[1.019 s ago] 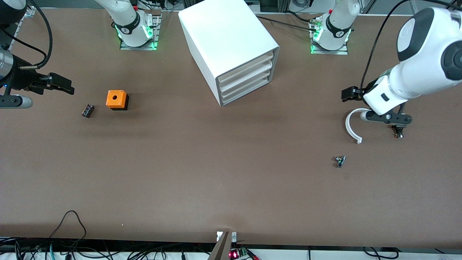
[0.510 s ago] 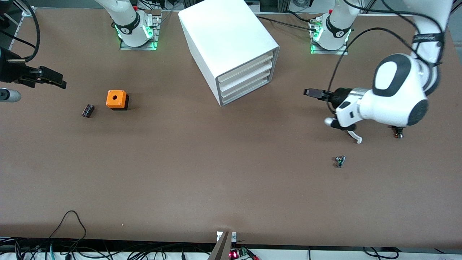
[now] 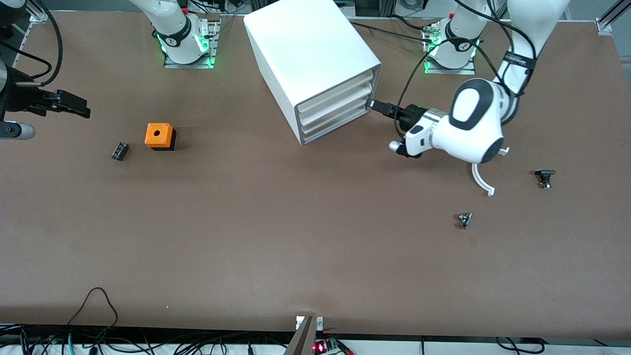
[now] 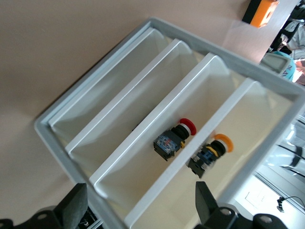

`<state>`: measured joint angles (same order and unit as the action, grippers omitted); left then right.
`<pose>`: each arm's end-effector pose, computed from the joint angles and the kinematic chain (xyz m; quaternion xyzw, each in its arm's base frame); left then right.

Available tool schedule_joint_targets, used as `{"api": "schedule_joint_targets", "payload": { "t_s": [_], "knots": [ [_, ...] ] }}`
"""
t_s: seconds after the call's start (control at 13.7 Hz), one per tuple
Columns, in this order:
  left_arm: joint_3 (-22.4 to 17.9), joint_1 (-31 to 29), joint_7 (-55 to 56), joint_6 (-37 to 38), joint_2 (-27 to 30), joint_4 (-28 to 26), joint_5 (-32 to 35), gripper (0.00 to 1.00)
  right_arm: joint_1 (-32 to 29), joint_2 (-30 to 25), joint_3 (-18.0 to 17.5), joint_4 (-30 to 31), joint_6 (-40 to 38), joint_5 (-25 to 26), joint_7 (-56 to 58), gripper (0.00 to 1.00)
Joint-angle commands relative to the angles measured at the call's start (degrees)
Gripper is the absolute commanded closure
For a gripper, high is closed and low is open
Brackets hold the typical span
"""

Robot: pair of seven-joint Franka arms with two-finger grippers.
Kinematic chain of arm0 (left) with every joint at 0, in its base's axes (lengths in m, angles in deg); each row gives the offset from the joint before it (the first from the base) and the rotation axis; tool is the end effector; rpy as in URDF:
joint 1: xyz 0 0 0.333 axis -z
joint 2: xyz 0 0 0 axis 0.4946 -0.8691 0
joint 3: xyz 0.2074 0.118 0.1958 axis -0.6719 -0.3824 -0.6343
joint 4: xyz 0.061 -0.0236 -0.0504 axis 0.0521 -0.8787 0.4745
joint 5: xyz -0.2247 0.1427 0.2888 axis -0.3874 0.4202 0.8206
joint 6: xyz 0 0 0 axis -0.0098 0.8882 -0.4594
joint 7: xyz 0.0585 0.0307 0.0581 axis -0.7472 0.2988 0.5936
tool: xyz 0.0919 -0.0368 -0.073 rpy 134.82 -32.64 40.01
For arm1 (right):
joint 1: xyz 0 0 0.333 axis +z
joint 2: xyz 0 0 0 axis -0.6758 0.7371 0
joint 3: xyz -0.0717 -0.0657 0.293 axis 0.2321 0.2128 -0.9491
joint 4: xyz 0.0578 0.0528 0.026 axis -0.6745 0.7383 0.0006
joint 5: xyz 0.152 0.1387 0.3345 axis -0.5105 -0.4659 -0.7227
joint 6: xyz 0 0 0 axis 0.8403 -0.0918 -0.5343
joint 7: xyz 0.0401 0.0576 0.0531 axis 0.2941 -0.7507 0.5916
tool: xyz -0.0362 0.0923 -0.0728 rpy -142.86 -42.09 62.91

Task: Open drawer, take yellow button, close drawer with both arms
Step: 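Hook the left gripper on the lowest drawer handle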

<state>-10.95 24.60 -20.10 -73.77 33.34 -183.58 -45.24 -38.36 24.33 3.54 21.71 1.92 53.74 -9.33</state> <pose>0.4578 -0.2666 0.2864 0.8605 -0.0448 -0.3324 0.3834 0.5606 -0.0007 0.5784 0.9948 -0.0122 -0.0953 0.0324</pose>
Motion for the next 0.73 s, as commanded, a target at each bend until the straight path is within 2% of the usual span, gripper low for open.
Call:
{"api": "schedule_joint_targets", "payload": {
  "t_s": [0.0, 0.15, 0.44, 0.51, 0.66],
  "knots": [
    [2.96, -0.4, -1.27, -4.11, 1.38, -4.48, -3.37, 0.01, 0.24, -0.88, -0.56, 0.5, -0.52, 3.08, -0.52, 0.0],
    [4.9, -0.4, -0.74, -4.64, 1.47, -5.71, -5.04, 0.03, 0.16, -0.7, -0.48, 0.76, 0.18, 3.01, -0.61, 0.0],
    [5.87, -0.4, -0.65, -4.56, 1.73, -7.04, -6.28, 0.05, -0.1, 0.97, -0.48, 1.21, 5.28, 3.09, 0.62, 0.0],
    [6.13, -0.4, -0.65, -4.56, 1.73, -7.12, -6.28, 0.08, -0.28, 1.06, -0.39, 1.2, 5.8, 2.92, 0.53, 0.0],
    [7.19, -0.4, -0.57, -4.73, 1.73, -7.39, -6.28, 0.25, -0.28, 0.97, -0.3, 1.21, 5.37, 3.09, 0.62, 0.0]
  ]
}}
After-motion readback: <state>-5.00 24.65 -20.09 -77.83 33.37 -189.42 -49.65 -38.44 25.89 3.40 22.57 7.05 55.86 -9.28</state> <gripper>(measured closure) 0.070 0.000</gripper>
